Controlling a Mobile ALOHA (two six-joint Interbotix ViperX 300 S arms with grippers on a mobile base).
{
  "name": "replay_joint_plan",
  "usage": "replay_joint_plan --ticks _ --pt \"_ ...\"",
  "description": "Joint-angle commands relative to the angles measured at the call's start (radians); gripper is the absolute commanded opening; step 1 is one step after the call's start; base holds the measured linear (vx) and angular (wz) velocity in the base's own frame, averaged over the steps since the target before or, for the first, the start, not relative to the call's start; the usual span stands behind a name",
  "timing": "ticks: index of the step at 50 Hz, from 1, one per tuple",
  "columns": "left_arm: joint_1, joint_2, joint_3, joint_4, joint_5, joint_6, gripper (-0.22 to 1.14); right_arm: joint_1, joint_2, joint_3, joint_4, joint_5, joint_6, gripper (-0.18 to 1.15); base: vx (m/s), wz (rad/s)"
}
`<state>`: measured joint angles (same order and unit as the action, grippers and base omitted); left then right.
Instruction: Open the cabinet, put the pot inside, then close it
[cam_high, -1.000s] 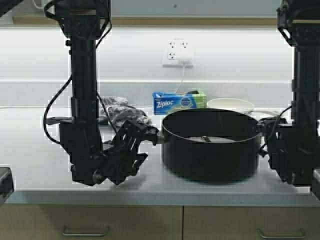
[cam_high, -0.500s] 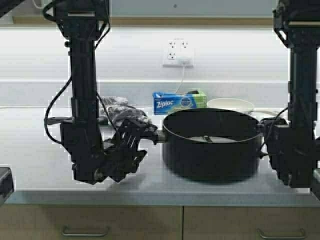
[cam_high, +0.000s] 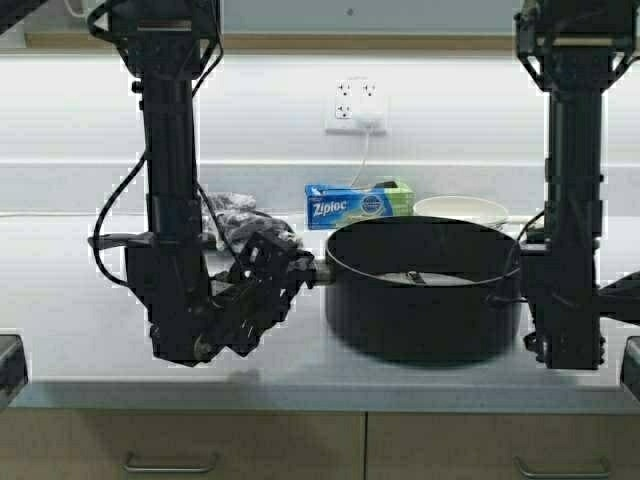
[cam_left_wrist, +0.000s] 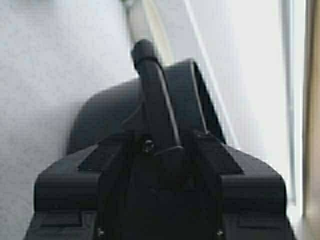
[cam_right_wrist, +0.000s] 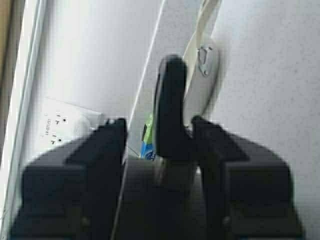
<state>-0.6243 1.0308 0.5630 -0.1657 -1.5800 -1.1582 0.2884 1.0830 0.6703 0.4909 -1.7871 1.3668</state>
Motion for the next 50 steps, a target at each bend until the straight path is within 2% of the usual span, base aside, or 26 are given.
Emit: replay_joint_plan --ticks 1,2,3,5,8,12,21,33,50 --pt "0.008 -0.034 -0.006 -0.003 0.014 0.003 0.08 0.005 -0.064 0.029 -0.008 0.008 -0.032 0.23 0.00 0.00" --pt "0.008 -0.035 -0.006 -0.005 0.014 0.006 -0.04 0.005 -0.064 0.029 -0.009 0.008 -0.028 0.19 0.00 0.00" --pt "0.008 -0.037 -0.006 -0.006 0.015 0.006 -0.10 0.005 -0.064 0.029 -0.009 0.008 -0.029 0.19 0.00 0.00" --pt "0.008 -0.040 -0.005 -0.008 0.015 0.006 -0.12 0.005 -0.066 0.034 -0.011 0.008 -0.028 0.22 0.00 0.00" --pt "0.008 -0.046 0.002 -0.011 0.015 0.006 -0.03 0.009 -0.066 0.041 -0.014 0.008 -0.023 0.29 -0.01 -0.01" --pt "0.008 -0.055 0.011 -0.015 0.015 0.008 0.07 0.015 -0.069 0.069 -0.015 0.008 -0.011 0.25 -0.01 0.00" --pt "0.008 -0.097 0.058 -0.023 0.009 0.025 0.01 0.061 -0.080 0.137 -0.015 0.005 -0.002 0.01 0.00 0.00" --pt "0.008 -0.179 0.124 -0.037 0.000 0.072 0.02 0.118 -0.130 0.179 -0.017 0.005 0.000 0.05 0.00 0.00" --pt "0.009 -0.259 0.232 -0.069 -0.080 0.084 0.02 0.126 -0.279 0.308 -0.054 0.005 -0.014 0.05 0.00 0.00"
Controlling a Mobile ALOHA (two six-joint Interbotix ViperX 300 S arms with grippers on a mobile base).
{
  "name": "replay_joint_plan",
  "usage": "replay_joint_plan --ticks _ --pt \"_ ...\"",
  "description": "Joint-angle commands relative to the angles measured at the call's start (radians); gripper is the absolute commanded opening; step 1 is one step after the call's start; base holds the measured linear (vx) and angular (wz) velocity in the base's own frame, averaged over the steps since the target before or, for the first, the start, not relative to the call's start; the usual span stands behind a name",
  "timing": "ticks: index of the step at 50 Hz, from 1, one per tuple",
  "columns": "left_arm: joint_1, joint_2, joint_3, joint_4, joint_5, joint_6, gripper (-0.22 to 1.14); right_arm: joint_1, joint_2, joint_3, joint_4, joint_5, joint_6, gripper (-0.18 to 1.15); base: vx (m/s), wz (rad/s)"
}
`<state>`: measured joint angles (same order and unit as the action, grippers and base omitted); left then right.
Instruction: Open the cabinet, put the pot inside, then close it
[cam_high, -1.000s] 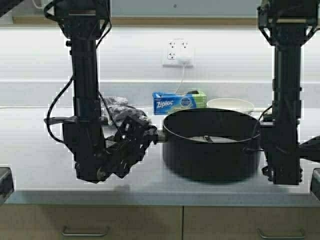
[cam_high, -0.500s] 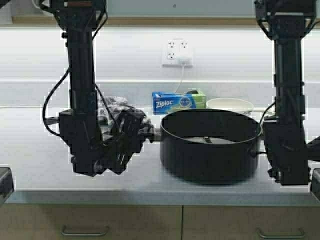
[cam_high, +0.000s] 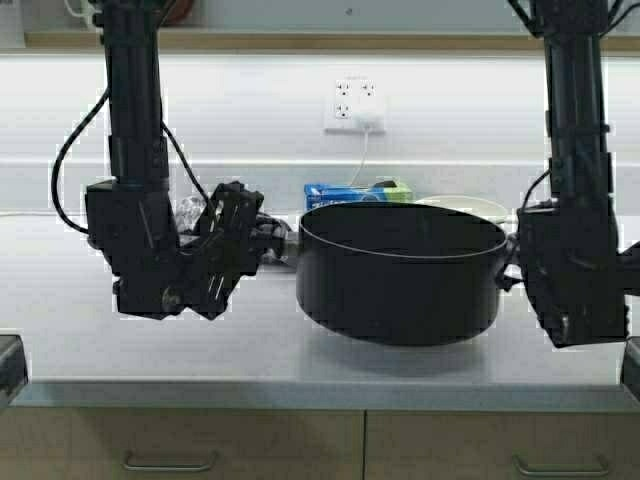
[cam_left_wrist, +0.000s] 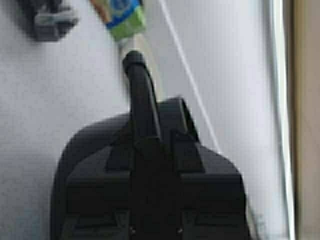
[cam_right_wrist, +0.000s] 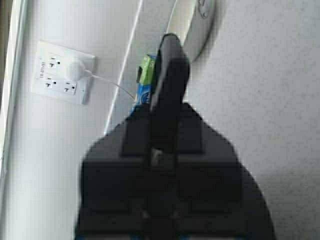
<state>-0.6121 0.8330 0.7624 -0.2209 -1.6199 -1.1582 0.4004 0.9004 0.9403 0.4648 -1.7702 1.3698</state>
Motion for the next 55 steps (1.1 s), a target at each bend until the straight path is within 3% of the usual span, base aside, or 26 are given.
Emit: replay_joint_plan --ticks 1,29,55 --pt "-0.003 -0.066 0.038 -0.015 -0.043 0.086 0.02 0.015 -0.106 0.044 -0.035 -0.012 -0.017 0.05 0.00 0.00" --pt "-0.005 -0.420 0.270 -0.021 -0.002 0.193 0.02 0.110 -0.365 0.158 -0.077 -0.006 -0.008 0.06 0.00 0.00" --pt "-0.077 -0.649 0.314 -0.078 0.172 0.204 0.02 0.219 -0.649 0.224 -0.072 0.137 -0.032 0.06 -0.01 0.00"
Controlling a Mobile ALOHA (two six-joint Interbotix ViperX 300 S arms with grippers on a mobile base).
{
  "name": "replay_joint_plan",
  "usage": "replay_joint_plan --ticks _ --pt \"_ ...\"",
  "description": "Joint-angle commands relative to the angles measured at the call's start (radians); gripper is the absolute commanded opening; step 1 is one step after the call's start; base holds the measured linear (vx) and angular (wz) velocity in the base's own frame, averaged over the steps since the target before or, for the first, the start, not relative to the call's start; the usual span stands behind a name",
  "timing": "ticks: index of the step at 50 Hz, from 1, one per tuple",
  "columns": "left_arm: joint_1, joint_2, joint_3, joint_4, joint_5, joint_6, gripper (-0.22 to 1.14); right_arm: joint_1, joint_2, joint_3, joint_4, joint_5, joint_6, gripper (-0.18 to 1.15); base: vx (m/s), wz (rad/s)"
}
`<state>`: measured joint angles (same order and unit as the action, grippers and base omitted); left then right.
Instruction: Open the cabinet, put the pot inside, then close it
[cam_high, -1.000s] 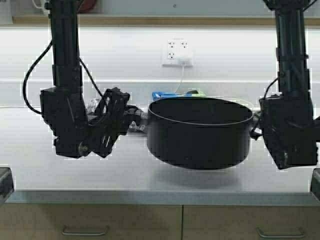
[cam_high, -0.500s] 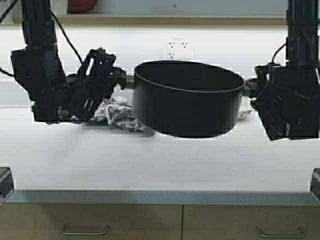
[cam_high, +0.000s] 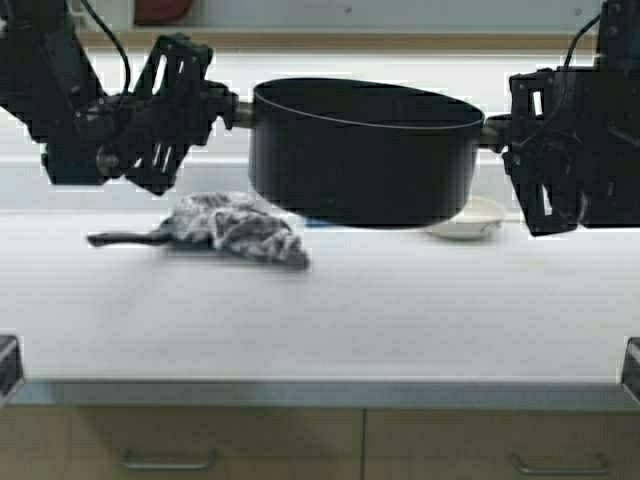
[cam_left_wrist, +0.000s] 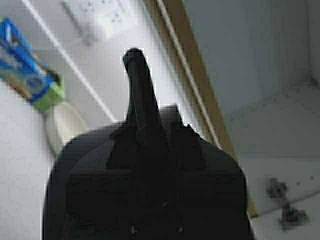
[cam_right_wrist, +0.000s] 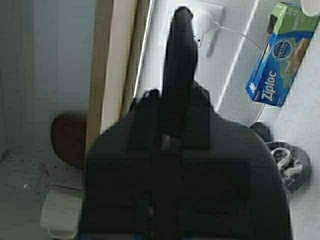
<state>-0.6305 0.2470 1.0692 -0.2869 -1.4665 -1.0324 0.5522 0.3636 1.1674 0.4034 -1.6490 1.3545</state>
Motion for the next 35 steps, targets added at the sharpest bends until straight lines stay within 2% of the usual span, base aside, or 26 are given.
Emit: replay_joint_plan --ticks 1,6,20,35 --pt "-0.061 -0.071 0.011 -0.017 0.018 0.078 0.02 0.069 -0.124 0.000 -0.011 0.021 -0.023 0.06 -0.01 0.00" --pt "-0.075 -0.107 0.021 -0.028 0.028 0.087 0.02 0.075 -0.184 0.011 -0.011 0.054 -0.054 0.06 -0.01 0.00" --pt "-0.101 -0.258 0.014 -0.055 0.155 0.178 0.03 0.078 -0.403 0.015 -0.014 0.270 -0.146 0.06 -0.02 0.00" --pt "-0.101 -0.411 -0.020 -0.071 0.311 0.232 0.03 0.078 -0.623 -0.040 -0.015 0.515 -0.279 0.06 -0.02 0.00"
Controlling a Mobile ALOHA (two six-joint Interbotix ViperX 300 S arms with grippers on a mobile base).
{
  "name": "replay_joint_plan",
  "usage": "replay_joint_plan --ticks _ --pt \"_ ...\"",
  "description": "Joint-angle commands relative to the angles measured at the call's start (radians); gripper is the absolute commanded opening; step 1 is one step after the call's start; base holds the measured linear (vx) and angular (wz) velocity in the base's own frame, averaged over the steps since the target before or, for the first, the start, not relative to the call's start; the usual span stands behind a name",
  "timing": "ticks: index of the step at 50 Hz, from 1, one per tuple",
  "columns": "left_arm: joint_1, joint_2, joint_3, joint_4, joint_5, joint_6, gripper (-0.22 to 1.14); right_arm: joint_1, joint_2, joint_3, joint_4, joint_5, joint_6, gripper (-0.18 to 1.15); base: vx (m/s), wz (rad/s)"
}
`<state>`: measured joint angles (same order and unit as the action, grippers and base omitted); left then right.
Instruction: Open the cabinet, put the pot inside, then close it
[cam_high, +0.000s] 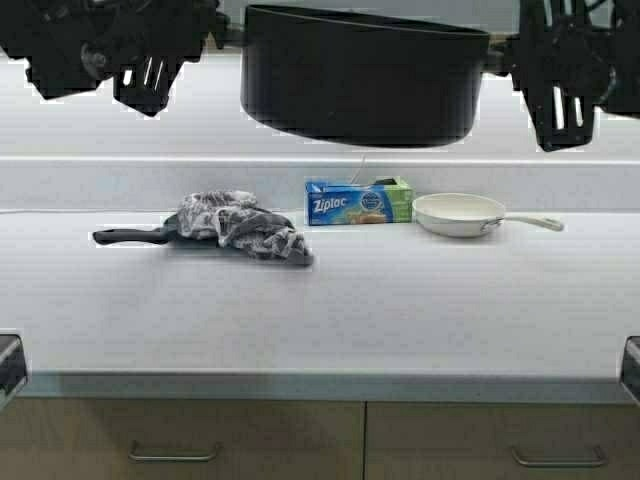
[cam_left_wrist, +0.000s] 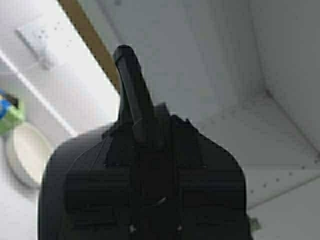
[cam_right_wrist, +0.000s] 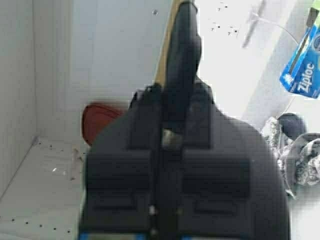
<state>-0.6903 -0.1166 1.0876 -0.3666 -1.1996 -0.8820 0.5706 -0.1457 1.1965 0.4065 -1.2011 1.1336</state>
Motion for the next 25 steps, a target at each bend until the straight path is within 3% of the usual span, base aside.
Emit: replay_joint_plan --ticks 1,16,25 --pt "-0.041 -0.054 -0.043 0.011 0.052 0.086 0.03 0.060 -0.126 -0.074 -0.018 0.081 -0.067 0.06 -0.02 0.00" --pt "-0.041 -0.135 -0.167 -0.012 0.239 0.187 0.03 0.055 -0.250 -0.204 -0.009 0.311 -0.202 0.06 -0.01 0.00" --pt "-0.037 -0.152 -0.252 -0.044 0.325 0.253 0.03 -0.015 -0.264 -0.265 -0.006 0.380 -0.229 0.06 0.00 0.00"
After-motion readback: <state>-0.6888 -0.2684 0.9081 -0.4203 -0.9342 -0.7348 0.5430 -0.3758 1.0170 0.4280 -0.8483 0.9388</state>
